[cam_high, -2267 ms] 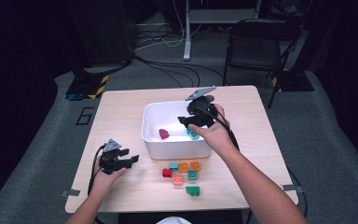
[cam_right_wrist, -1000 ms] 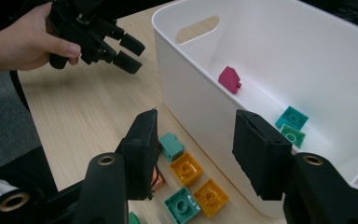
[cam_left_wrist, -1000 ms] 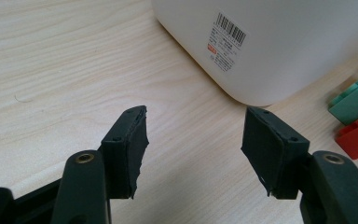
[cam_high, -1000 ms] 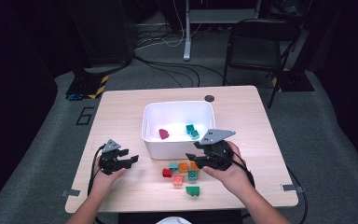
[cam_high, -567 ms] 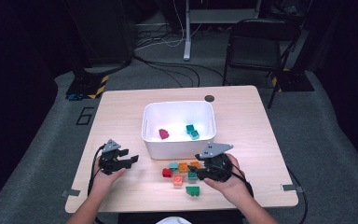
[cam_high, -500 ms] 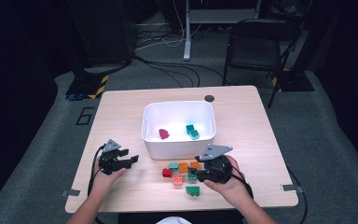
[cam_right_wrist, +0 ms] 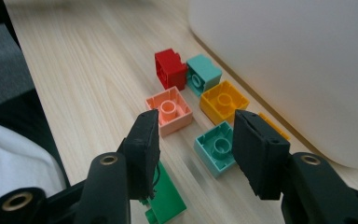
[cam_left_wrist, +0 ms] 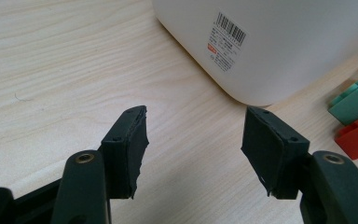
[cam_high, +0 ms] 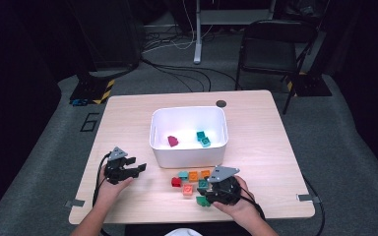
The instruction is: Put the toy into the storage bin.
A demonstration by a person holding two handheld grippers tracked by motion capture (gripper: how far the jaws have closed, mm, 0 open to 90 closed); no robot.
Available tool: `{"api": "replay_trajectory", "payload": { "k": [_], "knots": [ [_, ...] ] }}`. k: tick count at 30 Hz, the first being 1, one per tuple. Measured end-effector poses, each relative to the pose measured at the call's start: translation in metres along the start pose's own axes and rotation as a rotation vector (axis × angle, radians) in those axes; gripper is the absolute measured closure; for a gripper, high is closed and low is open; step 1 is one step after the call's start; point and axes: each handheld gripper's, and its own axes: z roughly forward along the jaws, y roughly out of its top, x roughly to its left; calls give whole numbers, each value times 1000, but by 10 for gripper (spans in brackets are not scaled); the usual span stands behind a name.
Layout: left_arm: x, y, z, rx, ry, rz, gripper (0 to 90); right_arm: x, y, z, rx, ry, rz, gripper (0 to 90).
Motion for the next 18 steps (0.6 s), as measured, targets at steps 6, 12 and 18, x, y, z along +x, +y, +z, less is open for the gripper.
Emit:
{"api": "replay_trajectory", "payload": {
  "k": [6,12,18],
  "knots": [
    [0,0,2,-3,-1,0,401,2,-10,8,24,12,-7,503],
    [0,1,3,-8,-4,1,401,1,-17,11,27,41,1,503],
    [0,2,4,2,-10,3,401,5,-19,10,21,80,-10,504]
  ]
}}
